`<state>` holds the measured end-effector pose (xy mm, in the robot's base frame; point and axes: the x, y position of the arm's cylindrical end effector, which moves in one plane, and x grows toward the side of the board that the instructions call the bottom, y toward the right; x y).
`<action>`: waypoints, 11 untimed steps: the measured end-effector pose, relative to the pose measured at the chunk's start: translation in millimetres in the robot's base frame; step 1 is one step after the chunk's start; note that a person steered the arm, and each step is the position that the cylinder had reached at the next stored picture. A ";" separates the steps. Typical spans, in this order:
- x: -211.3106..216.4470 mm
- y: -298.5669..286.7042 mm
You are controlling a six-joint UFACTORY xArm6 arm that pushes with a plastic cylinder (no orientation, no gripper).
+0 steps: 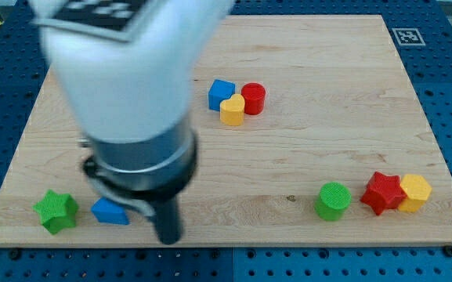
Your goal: Move the triangle diagonally top right to the green star
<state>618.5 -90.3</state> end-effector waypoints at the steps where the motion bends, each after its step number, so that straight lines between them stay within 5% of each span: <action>1: 0.5 -38.9; 4: -0.5 -74.0; 6: -39.5 -72.7; 11: -22.1 -6.0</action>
